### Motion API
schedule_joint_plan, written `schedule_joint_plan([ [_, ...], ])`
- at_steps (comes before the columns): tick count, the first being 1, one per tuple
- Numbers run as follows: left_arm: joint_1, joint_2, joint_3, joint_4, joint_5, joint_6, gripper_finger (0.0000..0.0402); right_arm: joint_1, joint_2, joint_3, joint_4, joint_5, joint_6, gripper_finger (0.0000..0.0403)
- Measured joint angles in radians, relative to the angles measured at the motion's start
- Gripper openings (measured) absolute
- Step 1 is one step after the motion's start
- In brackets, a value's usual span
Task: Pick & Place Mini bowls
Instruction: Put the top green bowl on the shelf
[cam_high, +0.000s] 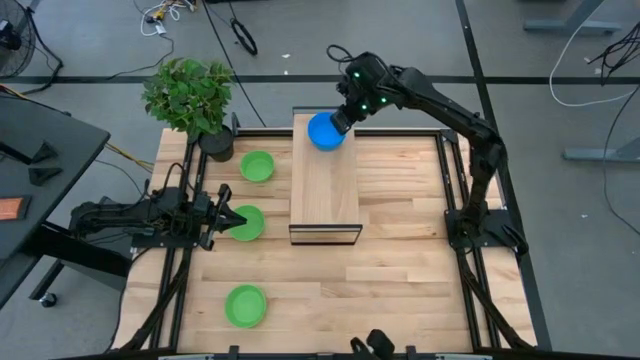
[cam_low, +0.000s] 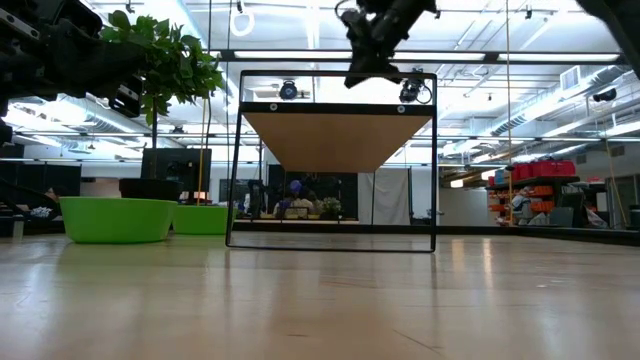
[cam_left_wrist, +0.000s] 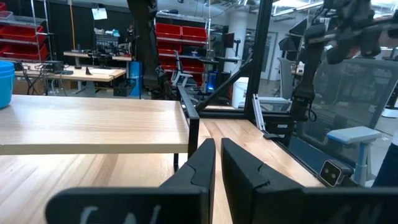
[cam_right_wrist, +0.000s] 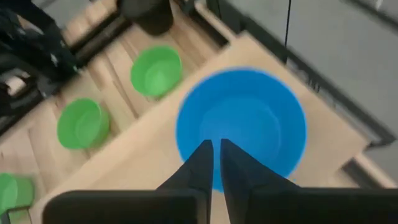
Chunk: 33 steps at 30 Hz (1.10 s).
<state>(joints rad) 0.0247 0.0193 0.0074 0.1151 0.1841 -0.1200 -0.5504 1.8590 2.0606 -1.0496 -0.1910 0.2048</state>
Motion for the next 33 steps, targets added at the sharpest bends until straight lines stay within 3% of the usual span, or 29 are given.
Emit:
schedule_joint_plan([
  [7,0.000,0.000,0.000,0.000,0.000,0.000,0.0030,0.036,-0.185,-0.254,0.213,0.000,-0.042,0.0013],
  [15,0.000,0.000,0.000,0.000,0.000,0.000,0.0030,0.069,-0.409,-0.483,0.216,0.000,-0.135,0.0004],
  [23,0.000,0.000,0.000,0.000,0.000,0.000,0.0030,0.142,-0.535,-0.537,0.175,0.000,-0.135,0.0006],
  [33,0.000,0.000,0.000,0.000,0.000,0.000,0.0030,0.259,-0.572,-0.537,0.173,0.000,-0.084,0.0006],
])
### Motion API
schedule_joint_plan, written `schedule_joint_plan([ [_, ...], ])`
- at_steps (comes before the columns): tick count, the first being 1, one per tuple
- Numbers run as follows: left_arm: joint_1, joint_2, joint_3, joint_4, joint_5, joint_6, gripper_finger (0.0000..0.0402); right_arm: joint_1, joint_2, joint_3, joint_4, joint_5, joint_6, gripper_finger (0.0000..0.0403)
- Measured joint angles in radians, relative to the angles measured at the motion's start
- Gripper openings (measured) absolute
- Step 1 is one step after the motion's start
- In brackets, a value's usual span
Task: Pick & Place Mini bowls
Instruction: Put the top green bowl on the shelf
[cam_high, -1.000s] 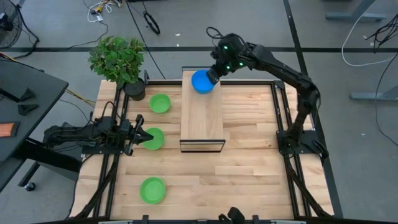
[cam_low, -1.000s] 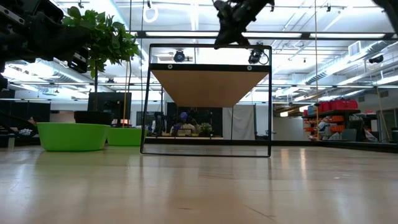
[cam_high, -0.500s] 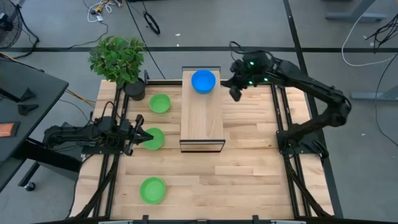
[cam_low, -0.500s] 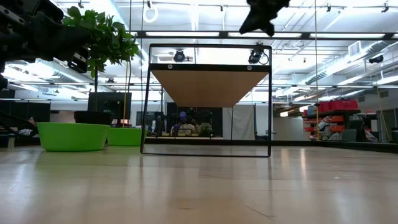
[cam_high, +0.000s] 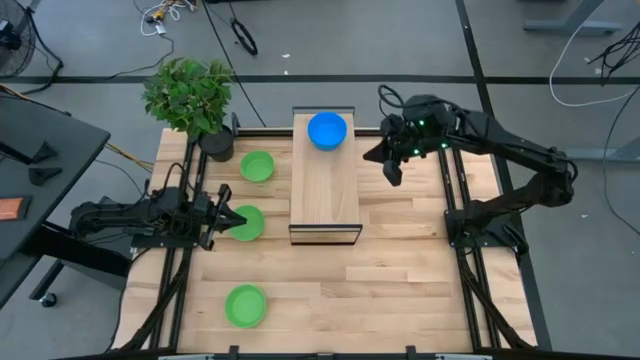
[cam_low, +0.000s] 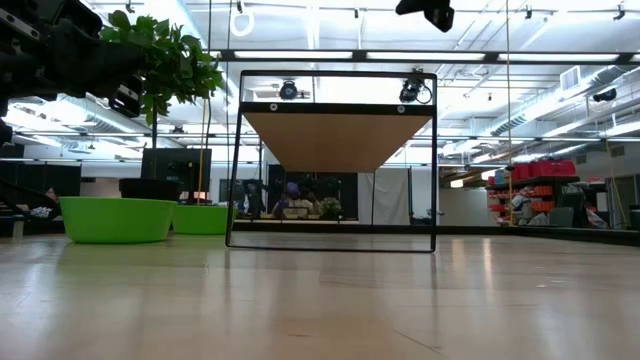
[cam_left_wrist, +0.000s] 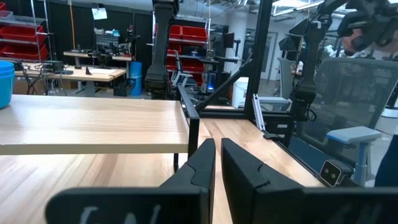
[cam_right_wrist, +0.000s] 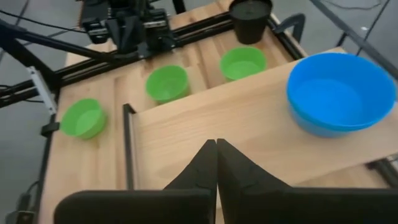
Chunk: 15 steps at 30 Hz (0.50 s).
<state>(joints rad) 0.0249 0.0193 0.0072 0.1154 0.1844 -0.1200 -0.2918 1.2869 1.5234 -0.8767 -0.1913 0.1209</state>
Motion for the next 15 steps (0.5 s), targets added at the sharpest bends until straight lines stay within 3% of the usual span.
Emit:
schedule_joint_plan([
  [15,0.000,0.000,0.000,0.000,0.000,0.000,0.0030,0.045,-0.088,0.000,-0.098,0.000,-0.015,0.0006],
])
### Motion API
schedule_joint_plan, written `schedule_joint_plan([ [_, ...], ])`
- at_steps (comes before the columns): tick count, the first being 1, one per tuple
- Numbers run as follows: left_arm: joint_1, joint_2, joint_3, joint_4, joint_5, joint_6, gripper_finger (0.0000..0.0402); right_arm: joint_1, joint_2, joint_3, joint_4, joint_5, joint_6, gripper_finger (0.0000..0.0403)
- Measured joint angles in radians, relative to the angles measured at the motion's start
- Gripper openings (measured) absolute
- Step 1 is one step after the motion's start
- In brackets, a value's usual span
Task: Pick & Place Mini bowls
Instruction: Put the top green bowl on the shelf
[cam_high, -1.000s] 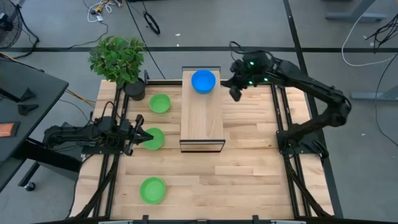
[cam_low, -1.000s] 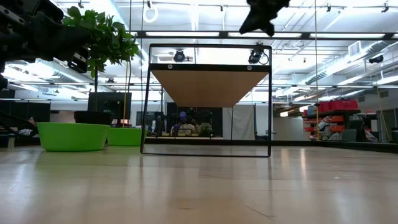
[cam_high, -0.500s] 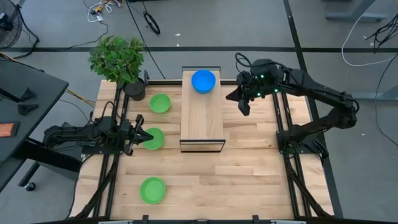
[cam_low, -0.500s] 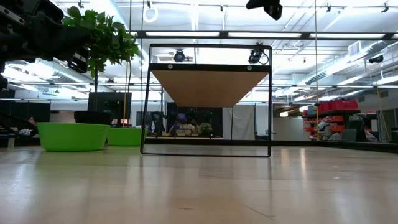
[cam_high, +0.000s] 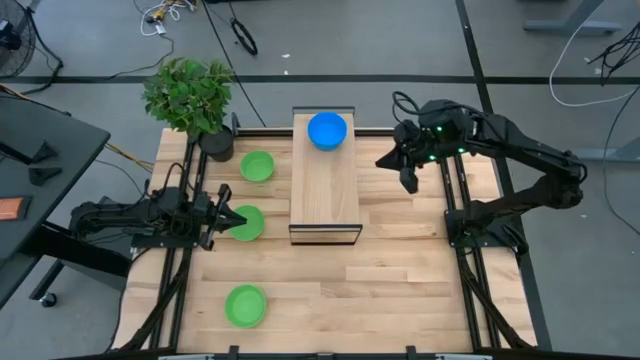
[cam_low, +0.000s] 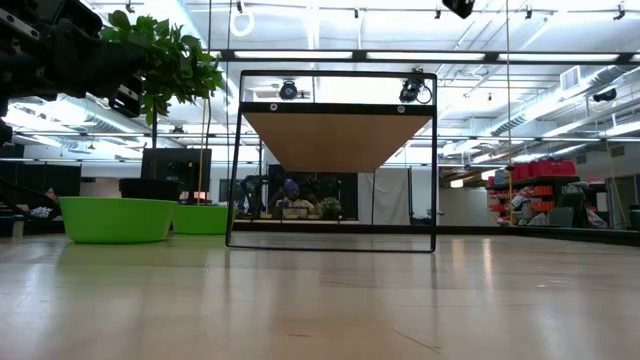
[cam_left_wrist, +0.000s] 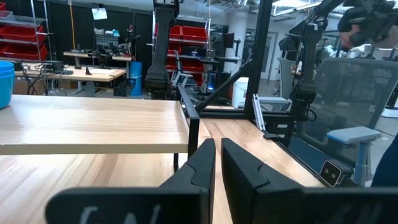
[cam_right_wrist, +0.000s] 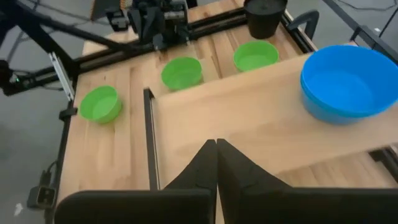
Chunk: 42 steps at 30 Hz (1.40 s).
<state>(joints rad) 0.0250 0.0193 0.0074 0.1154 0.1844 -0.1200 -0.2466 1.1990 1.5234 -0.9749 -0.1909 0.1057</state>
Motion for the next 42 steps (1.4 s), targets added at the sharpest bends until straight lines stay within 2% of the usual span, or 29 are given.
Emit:
schedule_joint_plan([
  [9,0.000,0.000,0.000,0.000,0.000,0.000,0.0030,0.000,-0.074,0.015,-0.164,0.040,-0.091,0.0006],
  [16,0.000,0.000,0.000,0.000,0.000,0.000,0.0030,0.000,-0.070,0.152,-0.304,0.078,-0.126,0.0006],
  [27,0.000,0.000,0.000,0.000,0.000,0.000,0.0030,0.000,-0.038,0.360,-0.414,0.077,-0.130,0.0006],
  [42,0.000,0.000,0.000,0.000,0.000,0.000,0.0030,0.000,-0.036,0.565,-0.547,0.076,-0.131,0.0006],
])
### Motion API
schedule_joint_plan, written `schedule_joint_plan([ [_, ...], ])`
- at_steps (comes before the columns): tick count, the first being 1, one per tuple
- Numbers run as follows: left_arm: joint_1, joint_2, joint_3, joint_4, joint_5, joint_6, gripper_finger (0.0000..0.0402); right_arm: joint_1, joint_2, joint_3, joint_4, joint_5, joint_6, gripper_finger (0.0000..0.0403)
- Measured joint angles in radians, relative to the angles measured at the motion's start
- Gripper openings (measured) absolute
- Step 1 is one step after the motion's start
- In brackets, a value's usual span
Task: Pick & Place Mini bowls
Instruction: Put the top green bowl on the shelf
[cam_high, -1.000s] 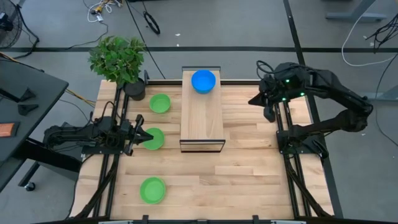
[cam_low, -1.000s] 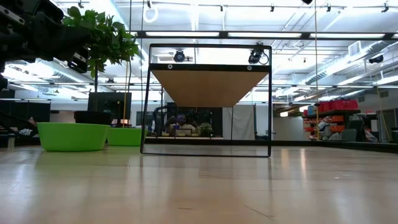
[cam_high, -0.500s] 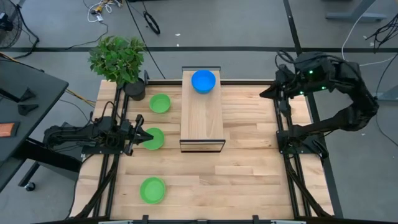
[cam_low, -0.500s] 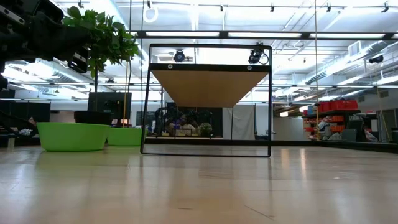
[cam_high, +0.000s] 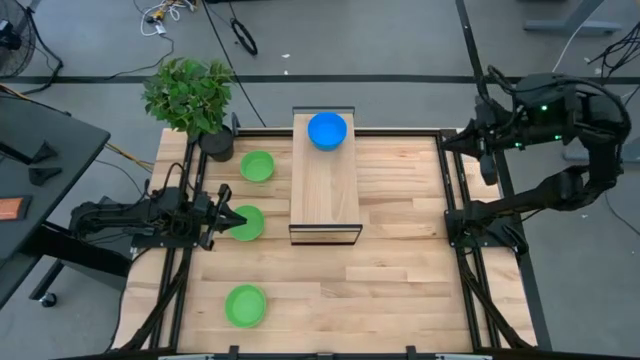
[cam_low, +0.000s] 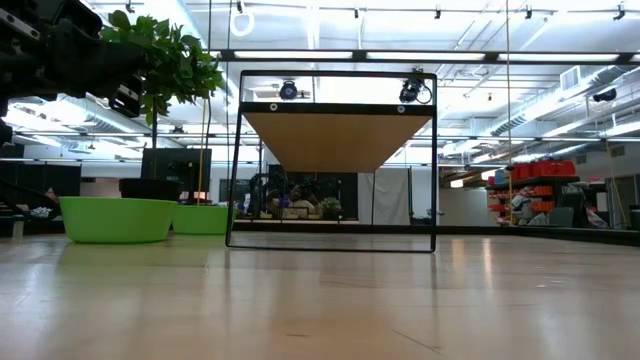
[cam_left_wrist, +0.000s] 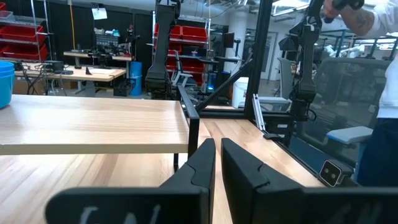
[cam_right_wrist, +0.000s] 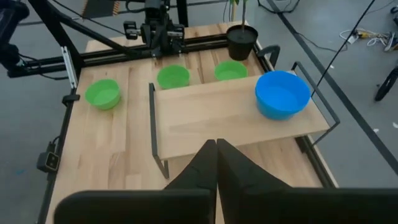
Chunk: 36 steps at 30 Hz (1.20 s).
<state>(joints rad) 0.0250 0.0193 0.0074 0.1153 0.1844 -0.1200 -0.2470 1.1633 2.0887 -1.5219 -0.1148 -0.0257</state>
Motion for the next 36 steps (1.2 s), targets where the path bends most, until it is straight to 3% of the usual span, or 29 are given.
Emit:
schedule_joint_plan([
  [12,0.000,0.000,0.000,0.000,0.000,0.000,0.0030,0.000,-0.009,0.012,-0.037,0.106,-0.016,0.0006],
  [36,0.000,0.000,0.000,0.000,0.000,0.000,0.0030,0.000,-0.092,0.012,0.021,0.107,-0.010,0.0006],
])
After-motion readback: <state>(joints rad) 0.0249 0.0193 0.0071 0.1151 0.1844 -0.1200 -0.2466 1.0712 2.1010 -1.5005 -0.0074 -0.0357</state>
